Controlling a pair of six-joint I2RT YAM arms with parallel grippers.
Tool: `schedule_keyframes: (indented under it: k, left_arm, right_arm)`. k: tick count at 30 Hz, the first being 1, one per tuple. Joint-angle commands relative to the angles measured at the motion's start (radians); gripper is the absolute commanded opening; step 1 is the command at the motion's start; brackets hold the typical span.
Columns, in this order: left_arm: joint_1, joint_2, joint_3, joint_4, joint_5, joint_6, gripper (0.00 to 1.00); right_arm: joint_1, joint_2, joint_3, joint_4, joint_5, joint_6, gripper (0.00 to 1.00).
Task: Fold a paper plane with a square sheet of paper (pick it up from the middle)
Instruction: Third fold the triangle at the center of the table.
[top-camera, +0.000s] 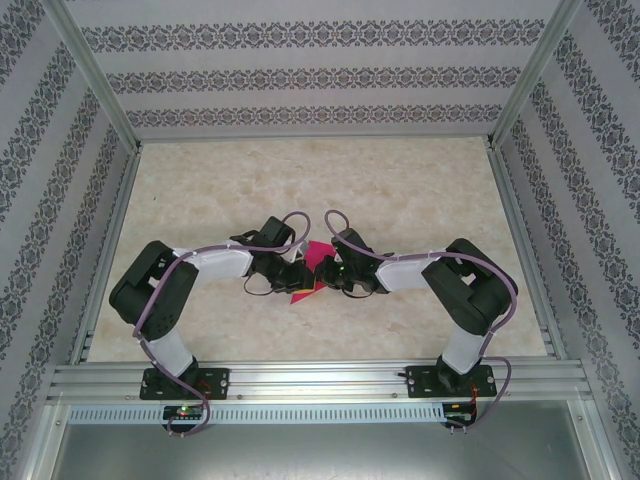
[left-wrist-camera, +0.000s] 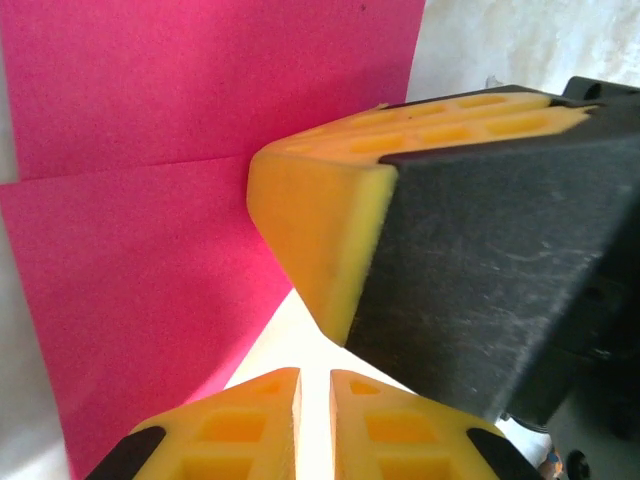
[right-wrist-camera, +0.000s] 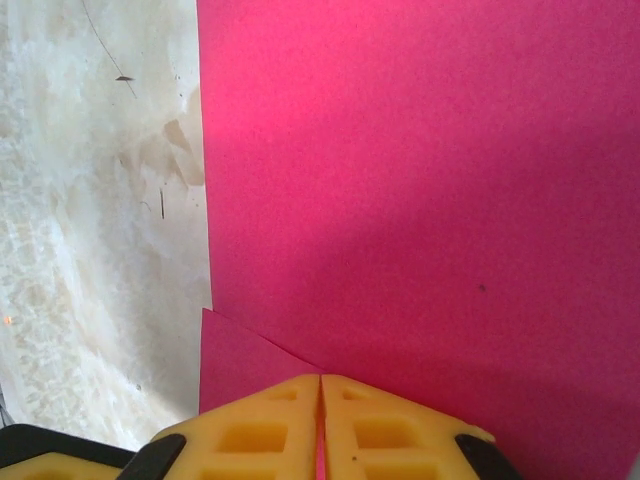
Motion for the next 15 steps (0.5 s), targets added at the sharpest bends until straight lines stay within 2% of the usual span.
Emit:
schedule_keyframes:
  k: [1,11,15]
  left_arm:
    - [-0.003,0.021,-0.003,0.079,0.03,-0.027,0.18]
    - [-0.002,0.094,-0.035,0.091,-0.038,-0.012,0.18]
    - [-0.002,0.088,-0.056,0.045,-0.089,0.02,0.17]
  right_arm:
    - [-0.01,0.027,-0.03,-0.023,0.022,0.007,0.11]
    - [-0.01,0.029,-0.027,-0.034,0.023,0.005,0.11]
    - [-0.015,0.033,-0.027,-0.046,0.032,0.002,0.11]
